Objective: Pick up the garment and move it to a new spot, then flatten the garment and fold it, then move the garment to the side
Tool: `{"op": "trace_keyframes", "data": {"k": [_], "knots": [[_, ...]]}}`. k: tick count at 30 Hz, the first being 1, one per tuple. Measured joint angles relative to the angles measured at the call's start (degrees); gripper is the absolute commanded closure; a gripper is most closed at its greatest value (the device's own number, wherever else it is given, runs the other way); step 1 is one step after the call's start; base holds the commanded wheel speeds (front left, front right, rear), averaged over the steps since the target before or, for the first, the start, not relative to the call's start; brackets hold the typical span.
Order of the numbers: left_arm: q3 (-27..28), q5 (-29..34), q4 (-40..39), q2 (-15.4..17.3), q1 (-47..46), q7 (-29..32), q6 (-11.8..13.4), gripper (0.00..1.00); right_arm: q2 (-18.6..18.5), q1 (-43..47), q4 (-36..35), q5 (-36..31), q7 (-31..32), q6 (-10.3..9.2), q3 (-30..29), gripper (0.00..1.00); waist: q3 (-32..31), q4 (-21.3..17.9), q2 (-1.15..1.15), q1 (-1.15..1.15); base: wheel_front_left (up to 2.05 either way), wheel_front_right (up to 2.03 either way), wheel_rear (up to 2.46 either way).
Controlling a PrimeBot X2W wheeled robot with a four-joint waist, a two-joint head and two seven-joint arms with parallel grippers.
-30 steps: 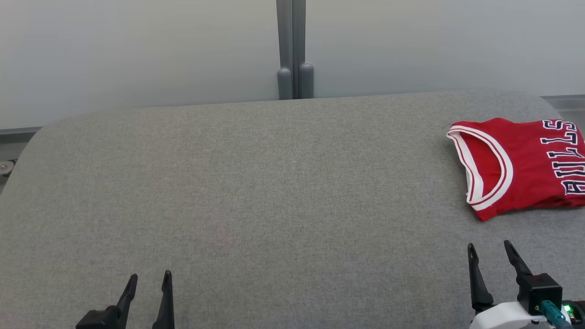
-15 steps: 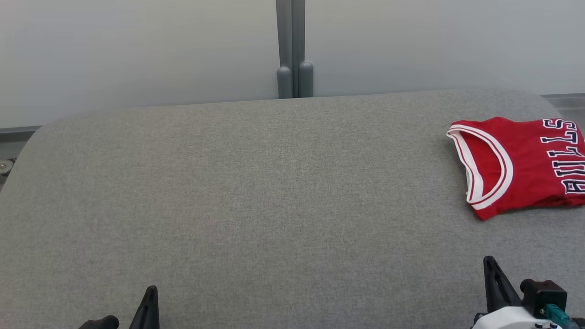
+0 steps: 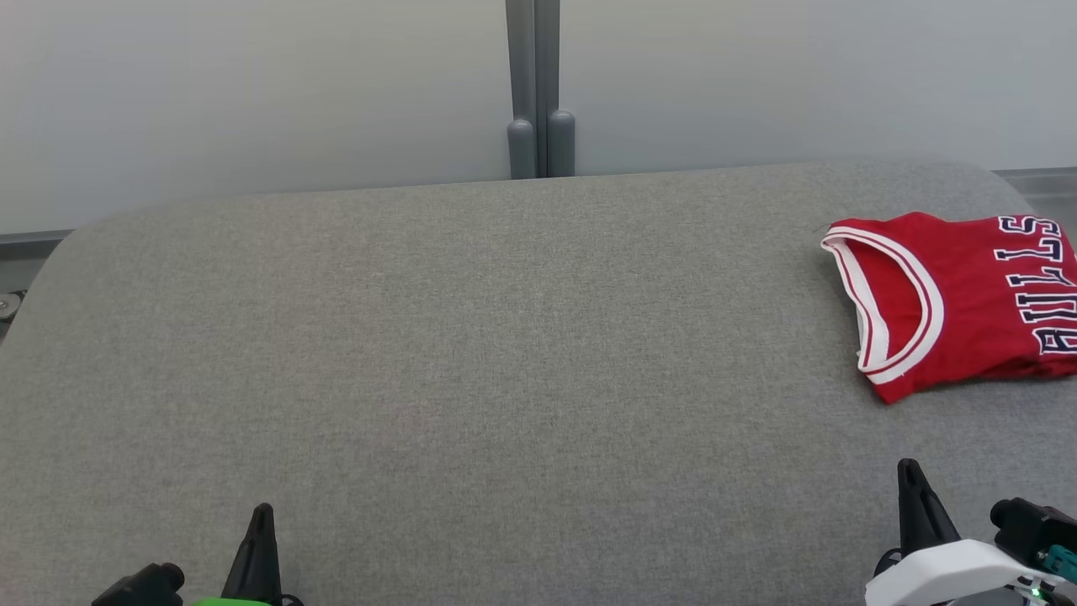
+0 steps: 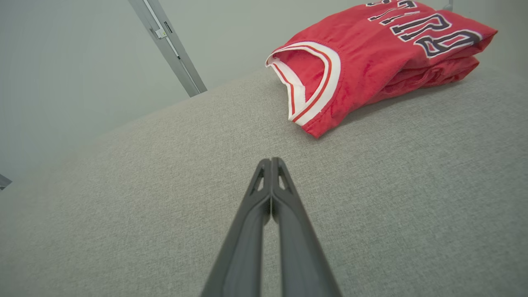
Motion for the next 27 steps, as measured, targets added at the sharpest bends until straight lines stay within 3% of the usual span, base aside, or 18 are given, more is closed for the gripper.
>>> {"op": "trace_keyframes", "data": {"k": [27], "knots": [[2.1, -19.7, -1.7, -0.6, -3.5, 5.5, 0.0, 1.0, -0.2, -3.5, -0.2, 25.1, 5.7, -0.01, -0.2, 1.0, 0.5, -0.3, 0.0, 0.0, 0.0, 0.0, 0.0]]}}
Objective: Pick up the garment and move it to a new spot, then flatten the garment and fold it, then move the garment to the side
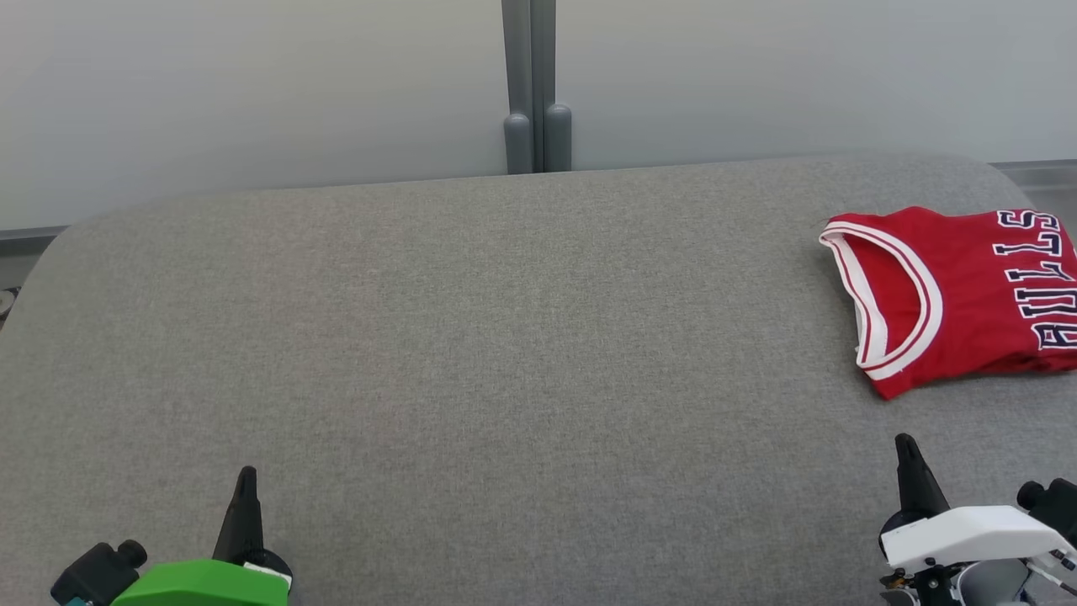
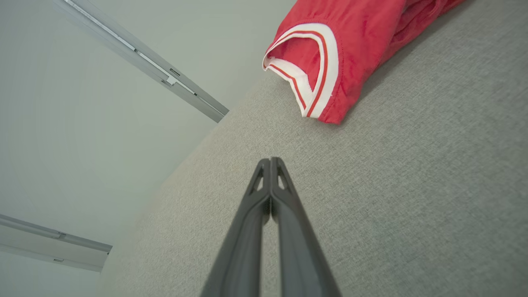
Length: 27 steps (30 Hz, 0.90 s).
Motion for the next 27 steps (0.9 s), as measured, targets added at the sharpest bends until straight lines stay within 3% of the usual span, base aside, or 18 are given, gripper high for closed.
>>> {"op": "trace_keyframes", "data": {"k": [27], "knots": [[1.6, -15.0, -1.3, -0.6, -2.8, 4.1, 0.0, 1.0, -0.2, -2.8, -0.1, 18.5, 4.3, -0.05, -0.3, 1.0, 0.5, -0.3, 0.0, 0.0, 0.0, 0.0, 0.0]]}}
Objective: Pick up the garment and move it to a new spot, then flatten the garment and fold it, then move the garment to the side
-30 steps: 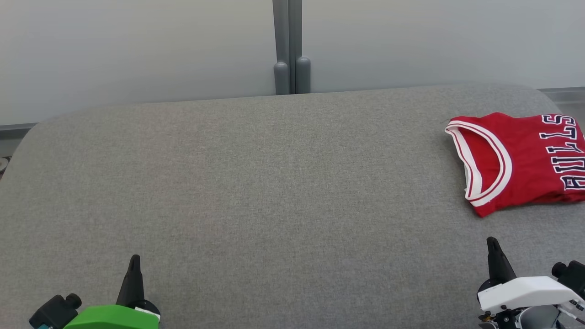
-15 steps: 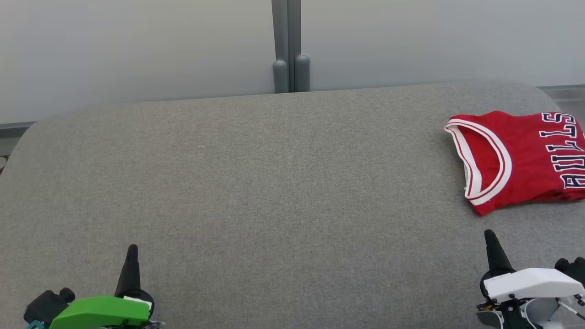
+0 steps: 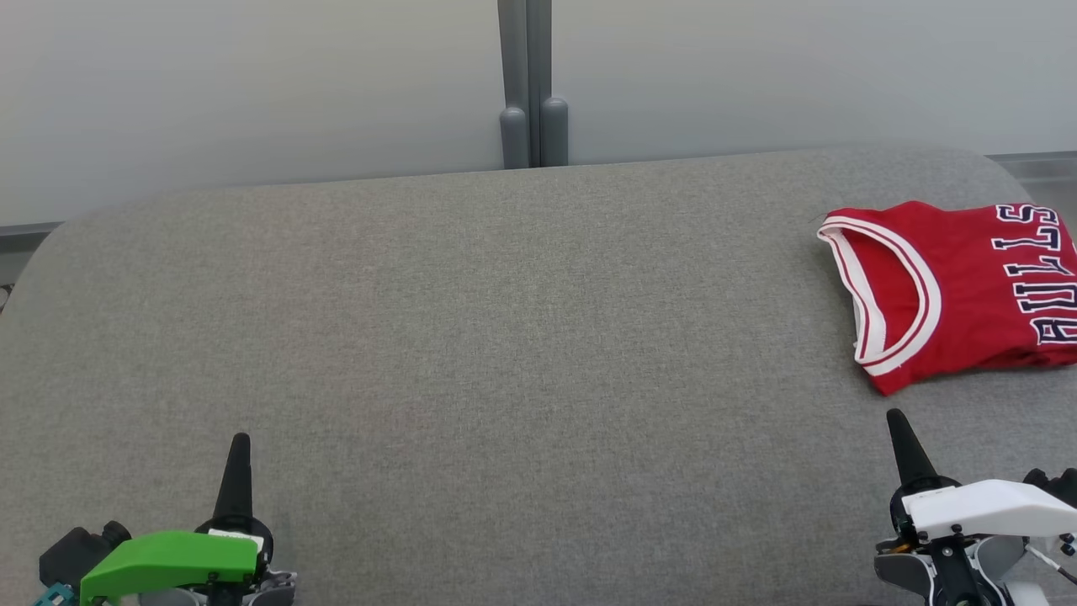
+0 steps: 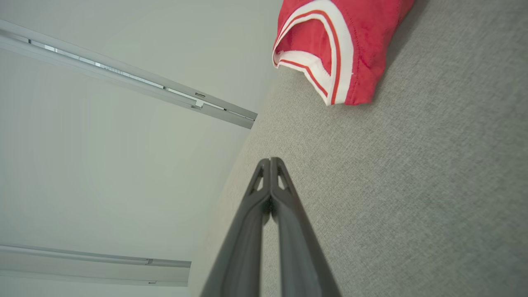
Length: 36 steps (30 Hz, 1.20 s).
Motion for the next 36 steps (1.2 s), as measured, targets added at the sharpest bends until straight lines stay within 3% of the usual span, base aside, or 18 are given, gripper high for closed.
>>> {"op": "trace_keyframes", "data": {"k": [36], "knots": [[1.7, -16.1, -1.4, -0.6, -2.9, 4.4, 0.0, 1.0, -0.2, -2.8, -0.1, 20.2, 4.8, -0.01, -0.3, 1.0, 0.7, -0.4, 0.0, 0.0, 0.0, 0.0, 0.0]]}}
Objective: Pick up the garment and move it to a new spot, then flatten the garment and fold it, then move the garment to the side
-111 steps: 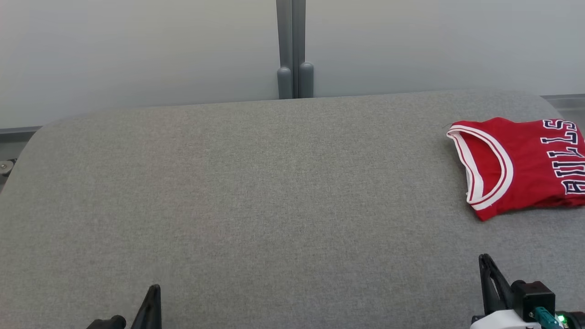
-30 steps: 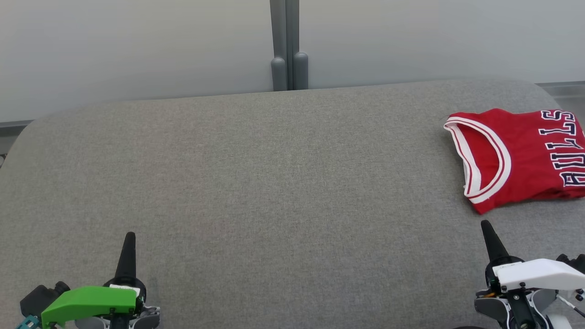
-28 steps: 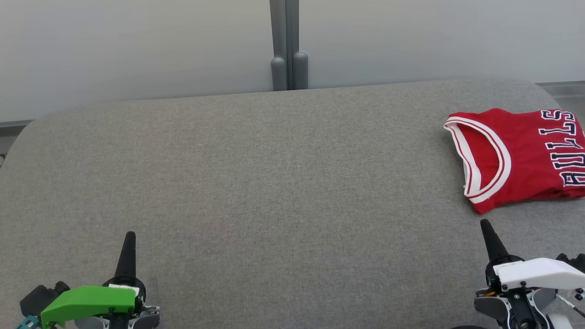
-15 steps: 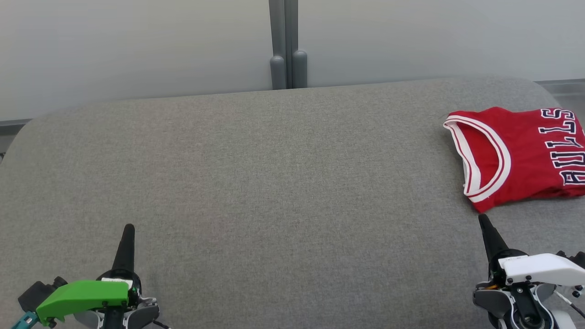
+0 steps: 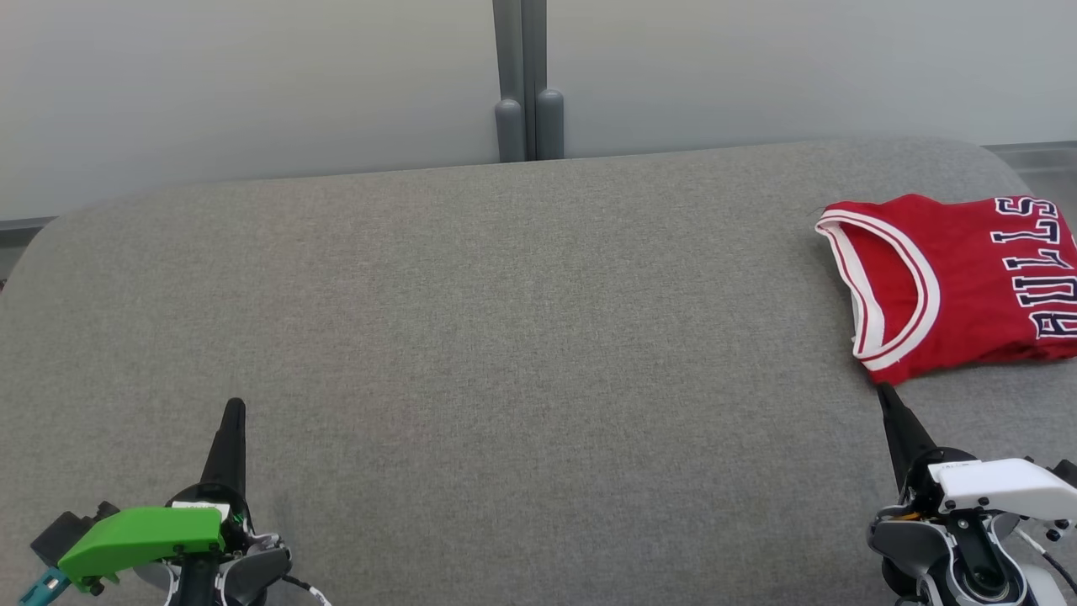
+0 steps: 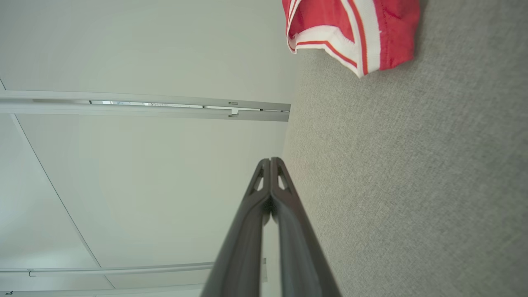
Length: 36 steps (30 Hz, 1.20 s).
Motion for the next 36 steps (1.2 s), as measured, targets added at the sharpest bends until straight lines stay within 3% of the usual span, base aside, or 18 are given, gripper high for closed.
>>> {"op": "trace_keyframes", "data": {"k": [16, 36], "knots": [[0.6, -5.8, -0.5, -0.2, -1.1, 1.6, 0.0, 1.0, -0.1, -1.0, 0.0, 7.0, 1.6, 0.0, -0.1, 1.0, 0.3, -0.2, 0.0, 0.0, 0.0, 0.0, 0.0], [0.6, -5.9, -0.5, -0.2, -1.2, 1.6, 0.0, 1.0, -0.1, -1.0, 0.0, 7.1, 1.7, 0.0, -0.1, 1.0, 0.3, -0.2, 0.0, 0.0, 0.0, 0.0, 0.0]]}}
